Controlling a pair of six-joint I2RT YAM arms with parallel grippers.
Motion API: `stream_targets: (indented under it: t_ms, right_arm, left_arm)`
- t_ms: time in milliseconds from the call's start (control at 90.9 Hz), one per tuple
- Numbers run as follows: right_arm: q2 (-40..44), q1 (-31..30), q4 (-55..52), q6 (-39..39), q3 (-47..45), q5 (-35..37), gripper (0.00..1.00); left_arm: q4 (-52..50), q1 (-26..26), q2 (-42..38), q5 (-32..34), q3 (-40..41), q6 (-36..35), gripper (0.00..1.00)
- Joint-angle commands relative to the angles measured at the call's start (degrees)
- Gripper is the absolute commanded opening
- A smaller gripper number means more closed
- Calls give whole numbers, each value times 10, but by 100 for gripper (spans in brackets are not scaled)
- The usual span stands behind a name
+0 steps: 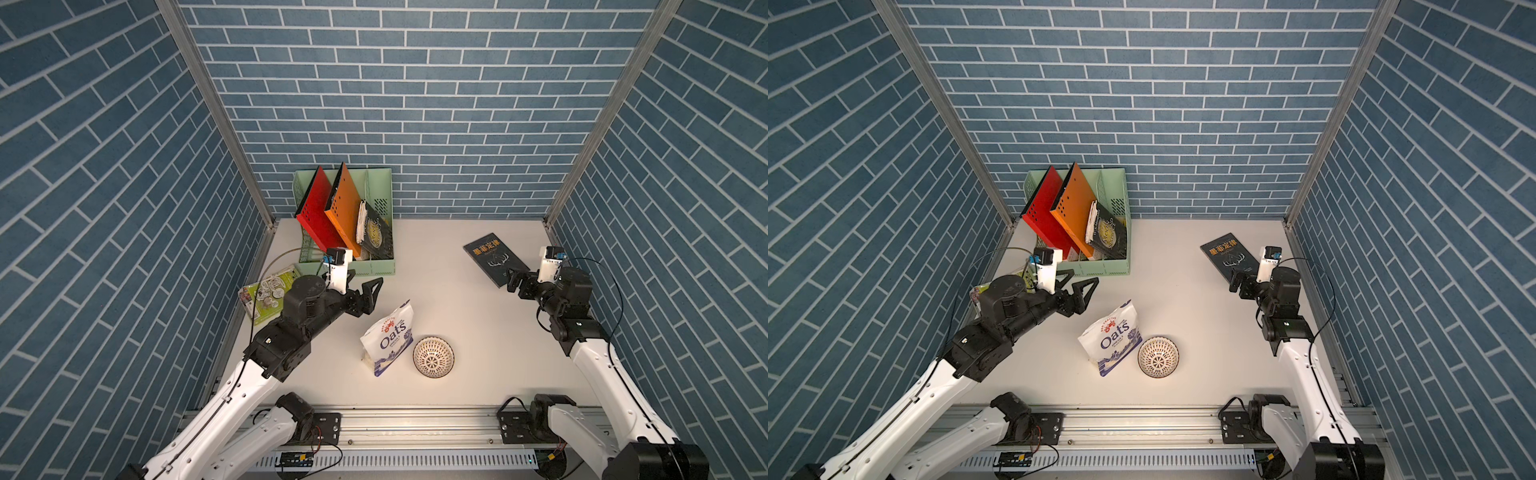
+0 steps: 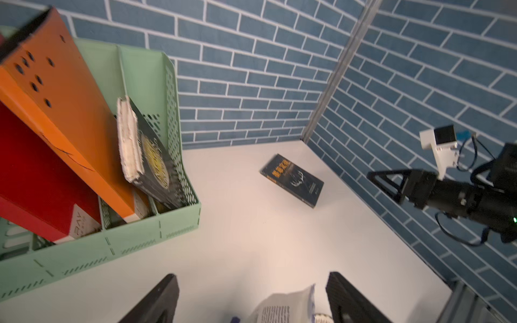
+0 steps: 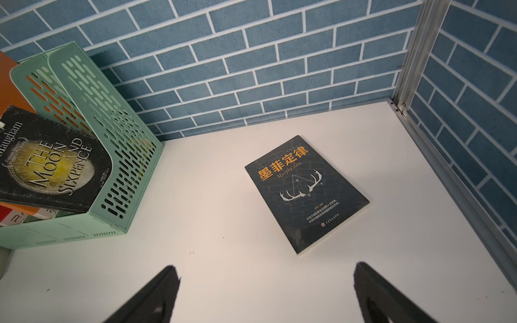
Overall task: Pour the oats into the breakfast bowl
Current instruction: Pick up the oats bag from the center of the board.
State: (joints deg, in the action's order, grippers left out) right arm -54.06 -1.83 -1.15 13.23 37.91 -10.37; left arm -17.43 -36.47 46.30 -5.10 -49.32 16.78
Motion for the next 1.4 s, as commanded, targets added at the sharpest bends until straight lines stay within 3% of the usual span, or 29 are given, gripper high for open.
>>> stream_targets:
  t_ms: [0,165,319,429,682,990,1144,1387]
  right_arm:
    - [-5,-1,-18,-3,22,-11,100]
    - [3,-1,-20,-2,18,-8,100]
    - [9,-1,-25,-1,19,-7,100]
    - [14,-1,-28,-3,22,-5,100]
    - [14,-1,-28,-3,23,-1,100]
    - [0,-1,-33,1,34,9,100]
    - [-13,-2,-41,19,46,10,100]
    - [-51,-7,-70,36,76,13,100]
  left_arm:
    - [-125,-46,24,37,-8,-7,86]
    - [-140,-89,62,68,-22,-30,83]
    - [-148,-106,106,84,-34,-53,72]
    - [-161,-109,142,93,-47,-66,54]
    - [-131,-112,157,75,-72,-73,0]
    - [-24,-112,180,166,-128,5,0]
    - [25,-120,249,220,-185,26,0]
    - [64,-135,370,248,-286,46,0]
